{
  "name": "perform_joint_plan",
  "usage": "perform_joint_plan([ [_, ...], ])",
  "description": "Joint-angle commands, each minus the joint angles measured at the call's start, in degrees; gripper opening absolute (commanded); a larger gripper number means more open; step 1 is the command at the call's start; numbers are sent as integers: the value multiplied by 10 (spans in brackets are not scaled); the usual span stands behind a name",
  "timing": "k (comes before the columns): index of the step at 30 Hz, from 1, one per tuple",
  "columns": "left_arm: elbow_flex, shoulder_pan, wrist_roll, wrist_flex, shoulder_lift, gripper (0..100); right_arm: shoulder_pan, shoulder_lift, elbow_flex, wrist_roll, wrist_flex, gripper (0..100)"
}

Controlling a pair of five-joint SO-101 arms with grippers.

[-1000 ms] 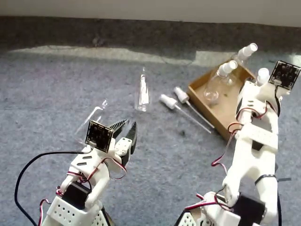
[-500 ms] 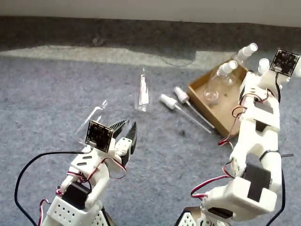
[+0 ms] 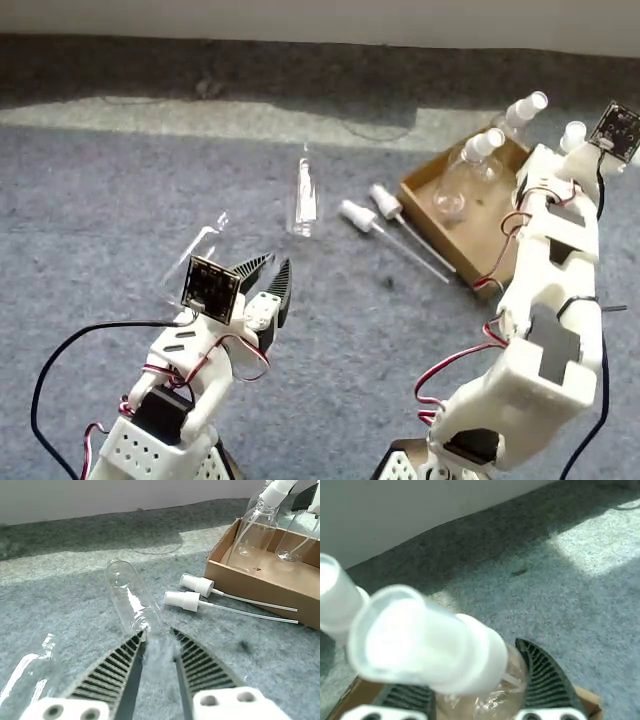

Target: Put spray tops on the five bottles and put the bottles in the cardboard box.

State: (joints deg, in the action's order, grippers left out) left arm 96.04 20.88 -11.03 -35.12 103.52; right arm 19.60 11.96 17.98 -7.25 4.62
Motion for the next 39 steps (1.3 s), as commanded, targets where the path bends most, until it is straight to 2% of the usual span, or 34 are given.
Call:
perform_joint_plan([
  [1,11,-3,5,0,3,50,5,3,-50,-7,-19,70],
  [6,11,-2,5,0,3,50,5,33,-73,-4,-15,70],
  [11,11,-2,5,0,3,50,-7,40,-74,62,-15,70],
  [30,11,-2,5,0,3,50,-18,41,-68,60,-15,75],
  [39,11,-5,5,0,3,50,-15,38,-19,61,-17,192],
])
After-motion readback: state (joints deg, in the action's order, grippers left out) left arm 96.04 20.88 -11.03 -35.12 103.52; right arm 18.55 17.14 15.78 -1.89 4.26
